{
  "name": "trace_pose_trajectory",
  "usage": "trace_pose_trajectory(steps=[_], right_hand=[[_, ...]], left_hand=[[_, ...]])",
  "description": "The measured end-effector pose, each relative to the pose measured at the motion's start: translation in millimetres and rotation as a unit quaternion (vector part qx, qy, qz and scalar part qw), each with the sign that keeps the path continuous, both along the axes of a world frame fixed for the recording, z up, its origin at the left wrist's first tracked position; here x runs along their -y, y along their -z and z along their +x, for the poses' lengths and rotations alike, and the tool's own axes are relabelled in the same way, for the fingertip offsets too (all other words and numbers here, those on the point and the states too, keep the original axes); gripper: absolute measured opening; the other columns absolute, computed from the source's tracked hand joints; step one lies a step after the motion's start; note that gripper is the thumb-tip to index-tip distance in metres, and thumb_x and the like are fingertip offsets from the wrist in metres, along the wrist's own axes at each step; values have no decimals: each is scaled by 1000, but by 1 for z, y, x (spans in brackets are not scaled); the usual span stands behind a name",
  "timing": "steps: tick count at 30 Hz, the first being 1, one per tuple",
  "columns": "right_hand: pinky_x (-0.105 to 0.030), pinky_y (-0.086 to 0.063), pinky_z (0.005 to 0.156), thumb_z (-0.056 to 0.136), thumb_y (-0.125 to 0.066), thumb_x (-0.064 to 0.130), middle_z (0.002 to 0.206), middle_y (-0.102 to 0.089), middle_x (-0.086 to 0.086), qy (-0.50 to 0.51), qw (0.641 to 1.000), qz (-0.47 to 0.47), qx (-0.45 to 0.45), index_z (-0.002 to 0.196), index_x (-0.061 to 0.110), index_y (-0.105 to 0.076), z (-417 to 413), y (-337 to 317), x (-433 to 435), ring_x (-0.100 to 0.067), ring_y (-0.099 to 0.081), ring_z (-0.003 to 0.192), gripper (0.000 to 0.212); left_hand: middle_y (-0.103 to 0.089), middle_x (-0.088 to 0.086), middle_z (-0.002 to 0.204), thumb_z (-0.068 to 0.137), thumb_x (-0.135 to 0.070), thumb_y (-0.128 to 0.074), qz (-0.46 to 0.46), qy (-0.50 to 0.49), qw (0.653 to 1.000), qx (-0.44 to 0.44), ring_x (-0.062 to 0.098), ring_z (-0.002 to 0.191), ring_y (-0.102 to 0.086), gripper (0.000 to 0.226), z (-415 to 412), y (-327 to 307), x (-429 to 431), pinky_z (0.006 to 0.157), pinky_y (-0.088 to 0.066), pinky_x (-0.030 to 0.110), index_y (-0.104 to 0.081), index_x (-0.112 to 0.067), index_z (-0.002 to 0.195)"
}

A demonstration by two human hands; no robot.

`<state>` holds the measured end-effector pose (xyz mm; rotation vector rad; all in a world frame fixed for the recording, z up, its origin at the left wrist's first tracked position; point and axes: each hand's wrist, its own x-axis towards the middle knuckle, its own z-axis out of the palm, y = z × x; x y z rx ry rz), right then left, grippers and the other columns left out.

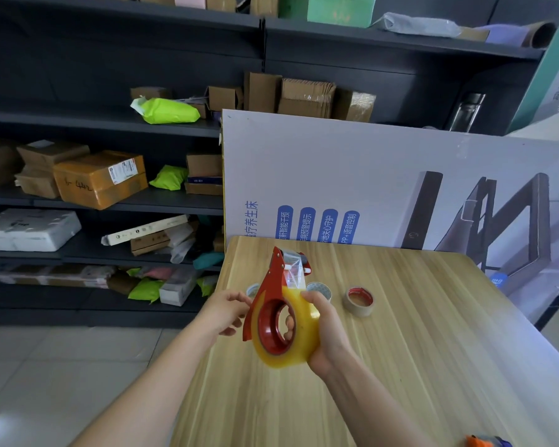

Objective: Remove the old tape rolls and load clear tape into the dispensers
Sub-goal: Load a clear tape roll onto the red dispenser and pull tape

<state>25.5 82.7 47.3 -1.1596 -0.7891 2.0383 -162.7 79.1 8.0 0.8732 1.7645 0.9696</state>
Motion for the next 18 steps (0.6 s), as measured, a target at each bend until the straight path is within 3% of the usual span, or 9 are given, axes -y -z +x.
trace_pose_trajectory(steps=[4, 8, 12, 16, 18], right_hand=[[-27, -47, 51, 87, -56, 31, 56, -57, -8, 12, 1000, 0, -3, 73, 6, -68, -3, -5, 3, -17, -51, 45, 31], [-25, -47, 47, 88, -55, 29, 54, -56, -7, 34, 999, -13, -14, 59, 7, -69, -3, -10, 6, -16, -49, 43, 38], [-26, -45, 50, 89, -54, 30, 54, -56, -7, 50, 999, -12, -12, 52, 9, -71, -3, -10, 6, -16, -49, 44, 45], [-29, -45, 57, 87, -56, 30, 54, -58, -7, 69, 997, -29, -8, 54, 8, -71, -2, -10, 7, -16, -51, 46, 42], [-30, -45, 59, 86, -56, 29, 55, -59, -8, 77, 996, -35, -2, 57, 7, -71, 0, -9, 8, -17, -52, 47, 40]], left_hand=[[-66, 5, 77, 88, 2, -50, 54, 21, 998, 19, 18, 75, -59, 21, 7, 8, 5, 69, -50, 36, -68, -9, 85], [-71, 2, 79, 93, -7, -53, 70, 50, 996, 37, 19, 79, -63, 23, 7, 20, 9, 84, -53, 45, -74, -14, 87], [-70, -2, 74, 96, -22, -55, 101, 40, 992, 69, 17, 77, -62, 21, 10, 30, 12, 85, -52, 46, -74, -20, 86], [-69, 1, 73, 97, -29, -51, 91, 39, 991, 92, 16, 75, -63, 31, 16, 39, 13, 84, -52, 46, -73, -8, 90], [-69, 2, 73, 98, -29, -51, 84, 41, 990, 109, 17, 75, -63, 32, 20, 42, 14, 81, -52, 43, -74, -10, 87]])
